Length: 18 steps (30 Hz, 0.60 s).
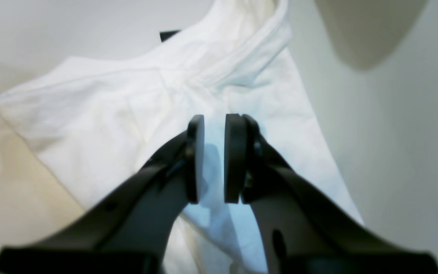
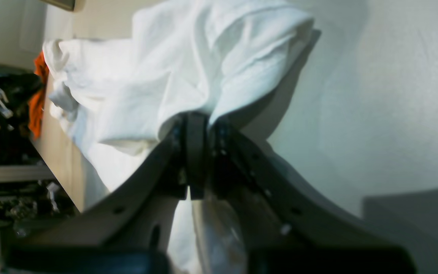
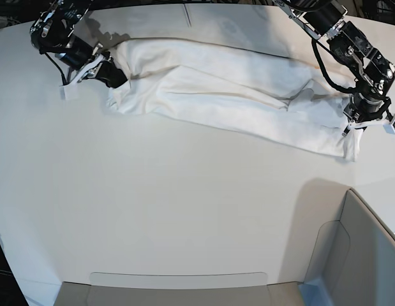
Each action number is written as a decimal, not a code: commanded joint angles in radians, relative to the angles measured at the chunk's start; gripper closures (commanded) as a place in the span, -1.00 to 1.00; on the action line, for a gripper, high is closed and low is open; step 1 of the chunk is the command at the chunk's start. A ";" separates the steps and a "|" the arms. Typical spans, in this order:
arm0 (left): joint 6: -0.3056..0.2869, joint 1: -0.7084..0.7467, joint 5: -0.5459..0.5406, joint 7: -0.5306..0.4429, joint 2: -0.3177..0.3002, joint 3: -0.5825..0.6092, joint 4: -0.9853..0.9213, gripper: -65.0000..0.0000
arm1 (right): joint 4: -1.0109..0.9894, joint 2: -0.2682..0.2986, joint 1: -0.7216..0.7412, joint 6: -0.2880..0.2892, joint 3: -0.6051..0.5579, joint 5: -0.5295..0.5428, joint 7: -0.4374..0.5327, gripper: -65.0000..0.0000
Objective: Layout the t-shirt on the table in an organized manner, then fold the t-shirt properly
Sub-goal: 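Drag the strip toward the table centre with both grippers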
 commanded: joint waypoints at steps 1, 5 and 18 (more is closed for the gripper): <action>0.000 -0.011 -0.013 -0.011 -0.012 0.003 0.019 0.70 | 0.014 0.015 0.022 0.011 0.005 0.028 0.017 1.00; 0.000 -0.008 -0.013 -0.011 -0.012 -0.003 0.019 0.70 | 0.014 0.057 0.071 0.011 0.007 0.028 0.017 1.00; 0.000 0.012 -0.013 -0.011 -0.012 -0.001 0.024 0.70 | 0.014 0.258 0.232 0.011 0.007 -0.089 0.017 1.00</action>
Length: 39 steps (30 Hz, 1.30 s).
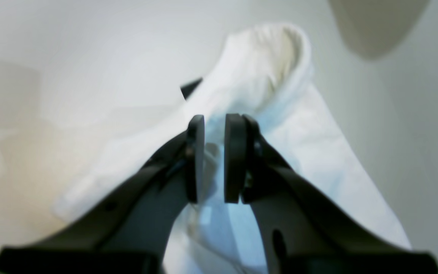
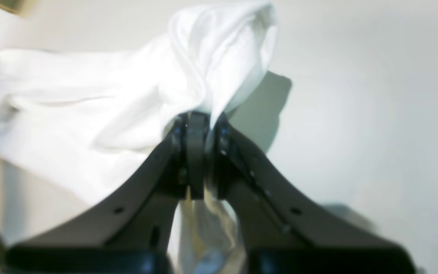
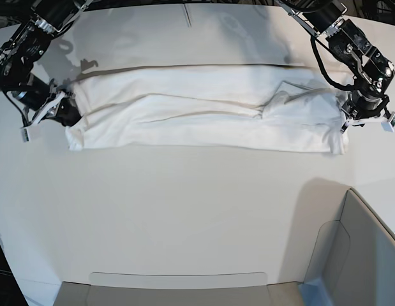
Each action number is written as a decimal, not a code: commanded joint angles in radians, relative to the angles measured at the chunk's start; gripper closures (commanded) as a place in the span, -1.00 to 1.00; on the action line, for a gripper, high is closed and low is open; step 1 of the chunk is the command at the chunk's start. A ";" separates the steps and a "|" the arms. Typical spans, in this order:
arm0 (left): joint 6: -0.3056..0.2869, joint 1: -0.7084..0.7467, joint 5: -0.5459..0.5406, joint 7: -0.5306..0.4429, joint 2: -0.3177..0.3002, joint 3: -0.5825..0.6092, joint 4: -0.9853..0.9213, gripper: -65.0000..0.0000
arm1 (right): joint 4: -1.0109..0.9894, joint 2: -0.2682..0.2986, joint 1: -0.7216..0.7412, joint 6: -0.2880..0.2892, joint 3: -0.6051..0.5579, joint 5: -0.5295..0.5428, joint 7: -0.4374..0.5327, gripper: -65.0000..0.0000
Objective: Layout the t-shirt on the table in an organized manner, then fold the t-shirt properly
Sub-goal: 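Drag the strip toward the table centre with both grippers, then lift the collar end with the right gripper and fold it toward the left gripper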
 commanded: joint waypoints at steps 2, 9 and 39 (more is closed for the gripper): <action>0.001 -0.012 -0.008 -0.014 -0.014 -0.002 0.022 0.70 | 0.015 0.042 0.052 0.011 0.003 -0.014 0.035 1.00; 0.001 -0.012 -0.008 -0.014 -0.015 -0.002 0.022 0.70 | 0.081 0.074 0.124 0.011 -0.037 -0.155 0.070 1.00; 0.001 -0.019 -0.006 -0.023 -0.032 0.003 0.020 0.70 | 0.446 -0.127 0.006 0.011 -0.977 -0.511 0.173 1.00</action>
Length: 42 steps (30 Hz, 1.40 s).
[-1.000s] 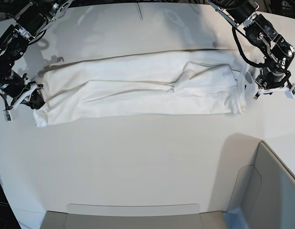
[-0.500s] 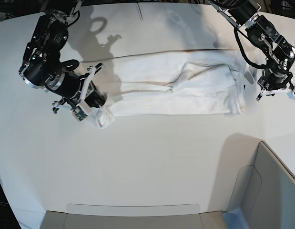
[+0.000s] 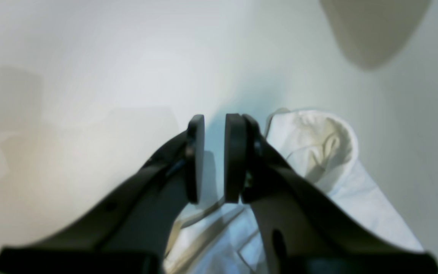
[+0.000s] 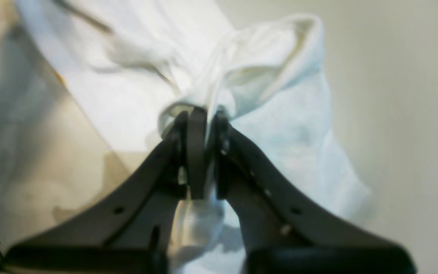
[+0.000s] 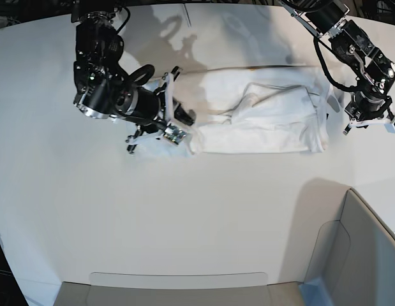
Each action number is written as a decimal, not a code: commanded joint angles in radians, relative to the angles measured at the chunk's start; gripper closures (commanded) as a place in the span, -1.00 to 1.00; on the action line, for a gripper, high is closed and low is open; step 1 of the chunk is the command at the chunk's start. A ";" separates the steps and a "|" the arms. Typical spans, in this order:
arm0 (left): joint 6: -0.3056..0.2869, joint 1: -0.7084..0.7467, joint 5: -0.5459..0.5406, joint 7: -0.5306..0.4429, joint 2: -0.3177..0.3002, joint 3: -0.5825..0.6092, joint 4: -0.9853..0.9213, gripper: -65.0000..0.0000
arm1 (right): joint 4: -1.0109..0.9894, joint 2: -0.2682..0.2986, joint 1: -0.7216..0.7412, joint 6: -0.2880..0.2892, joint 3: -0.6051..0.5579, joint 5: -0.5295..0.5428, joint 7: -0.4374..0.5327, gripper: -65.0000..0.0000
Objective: Layout the t-shirt on the table in an organized manner, then fold the t-shirt properly
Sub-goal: 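Lift the collar end with the right gripper and fold it toward the left gripper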
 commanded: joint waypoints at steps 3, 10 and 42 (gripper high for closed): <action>0.000 -0.014 -0.010 -0.020 -0.015 0.003 0.018 0.70 | -0.030 -0.036 0.020 0.012 -0.044 -0.038 0.027 1.00; 0.000 -0.014 -0.010 -0.020 -0.013 0.003 0.018 0.70 | -0.142 -0.059 0.026 0.012 -0.064 -0.044 0.093 1.00; 0.000 -0.008 -0.010 -0.020 -0.010 0.003 0.015 0.70 | -0.386 -0.075 0.163 0.012 -0.259 -0.047 0.199 0.20</action>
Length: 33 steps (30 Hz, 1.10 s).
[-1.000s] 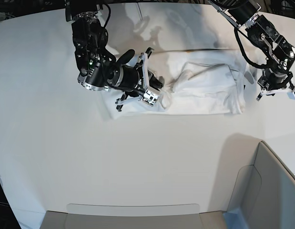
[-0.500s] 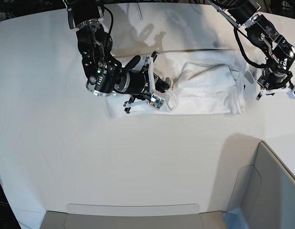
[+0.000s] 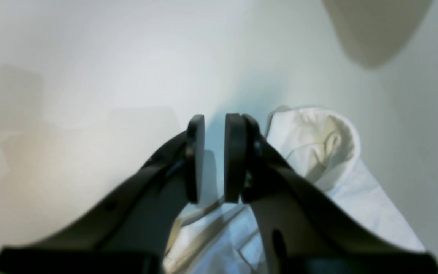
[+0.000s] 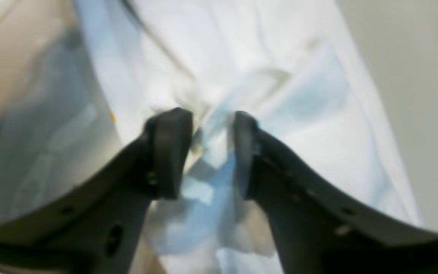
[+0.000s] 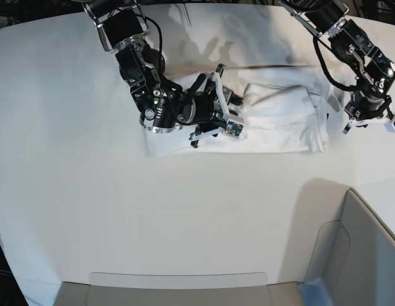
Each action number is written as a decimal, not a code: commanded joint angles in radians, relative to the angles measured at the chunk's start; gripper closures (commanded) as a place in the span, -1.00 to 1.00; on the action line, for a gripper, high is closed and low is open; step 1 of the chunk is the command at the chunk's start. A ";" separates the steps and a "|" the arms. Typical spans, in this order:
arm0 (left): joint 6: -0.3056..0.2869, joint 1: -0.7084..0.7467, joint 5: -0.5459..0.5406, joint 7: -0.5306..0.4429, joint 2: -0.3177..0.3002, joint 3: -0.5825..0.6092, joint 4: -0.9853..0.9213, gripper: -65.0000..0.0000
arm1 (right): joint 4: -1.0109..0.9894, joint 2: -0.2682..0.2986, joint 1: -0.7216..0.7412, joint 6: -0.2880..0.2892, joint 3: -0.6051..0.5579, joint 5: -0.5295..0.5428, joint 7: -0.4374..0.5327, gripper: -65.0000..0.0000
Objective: Layout the t-shirt on the table in an organized manner, then fold the t-shirt properly
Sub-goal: 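Lift the collar end with the right gripper and fold it toward the left gripper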
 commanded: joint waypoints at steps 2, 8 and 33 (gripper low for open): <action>0.000 -0.011 -0.010 -0.017 -0.013 0.002 0.016 0.70 | 0.049 -0.014 0.020 0.011 0.001 0.014 0.026 0.09; 0.000 -0.011 -0.010 -0.012 -0.013 0.002 0.016 0.70 | 0.121 -0.034 0.016 0.011 0.081 0.022 0.022 0.07; 0.000 -0.008 -0.010 -0.008 -0.012 0.004 0.016 0.69 | -0.353 0.018 0.071 0.011 0.428 0.330 -0.099 1.00</action>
